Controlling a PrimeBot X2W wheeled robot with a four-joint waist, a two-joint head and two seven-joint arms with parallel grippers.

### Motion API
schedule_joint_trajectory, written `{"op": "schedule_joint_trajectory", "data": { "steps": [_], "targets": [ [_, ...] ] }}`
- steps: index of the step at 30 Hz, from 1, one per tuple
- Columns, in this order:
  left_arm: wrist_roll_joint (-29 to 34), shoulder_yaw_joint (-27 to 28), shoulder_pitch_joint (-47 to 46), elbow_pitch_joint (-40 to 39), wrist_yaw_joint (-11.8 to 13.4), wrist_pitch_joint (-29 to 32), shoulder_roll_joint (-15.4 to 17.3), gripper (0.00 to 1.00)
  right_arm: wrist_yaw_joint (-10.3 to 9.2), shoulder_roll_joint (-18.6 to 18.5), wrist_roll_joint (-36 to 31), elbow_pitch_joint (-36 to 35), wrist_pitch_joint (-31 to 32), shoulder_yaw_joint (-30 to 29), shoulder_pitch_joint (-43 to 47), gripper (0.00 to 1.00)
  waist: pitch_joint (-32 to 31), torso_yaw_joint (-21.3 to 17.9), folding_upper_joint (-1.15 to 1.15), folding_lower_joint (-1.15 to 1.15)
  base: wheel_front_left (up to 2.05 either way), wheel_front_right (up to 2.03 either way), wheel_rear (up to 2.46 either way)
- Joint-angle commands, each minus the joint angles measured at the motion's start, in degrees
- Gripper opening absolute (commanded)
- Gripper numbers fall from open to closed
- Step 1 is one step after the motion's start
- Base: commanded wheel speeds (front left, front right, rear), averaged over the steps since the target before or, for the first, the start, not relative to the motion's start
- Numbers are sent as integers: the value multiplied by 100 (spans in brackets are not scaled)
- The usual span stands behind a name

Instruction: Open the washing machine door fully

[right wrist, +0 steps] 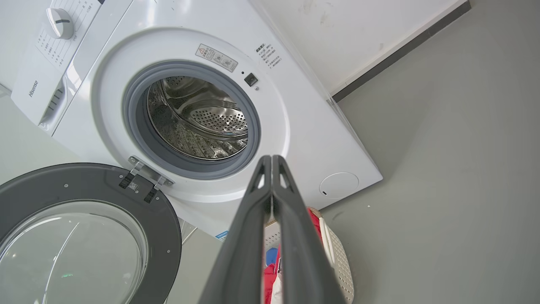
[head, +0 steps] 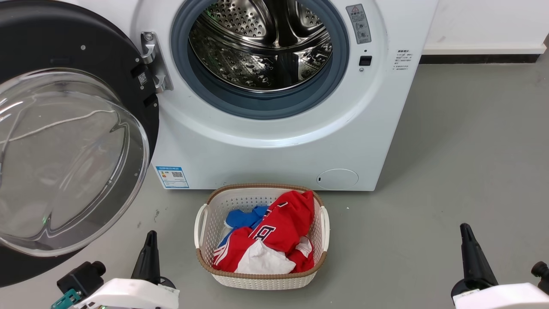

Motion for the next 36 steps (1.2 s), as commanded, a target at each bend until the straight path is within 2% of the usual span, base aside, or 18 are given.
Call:
{"op": "schedule_joint_trajectory", "data": {
  "steps": [1,21,36],
  "targets": [
    [-180,31,-152,-46,-32,31,10,0,1,-54,186,-33,35,3,-152,0,0,0,0,0,0,0,0],
    [-1698,150,-336,72,-153,401,11,0,1,-78,1687,238,380,-30,-460,0,-4,3,0,0,0,0,0],
    [-2596,223,-446,142,-218,617,11,0,1,-79,2554,400,600,-65,-639,0,-7,5,0,0,0,0,0]
  ]
}}
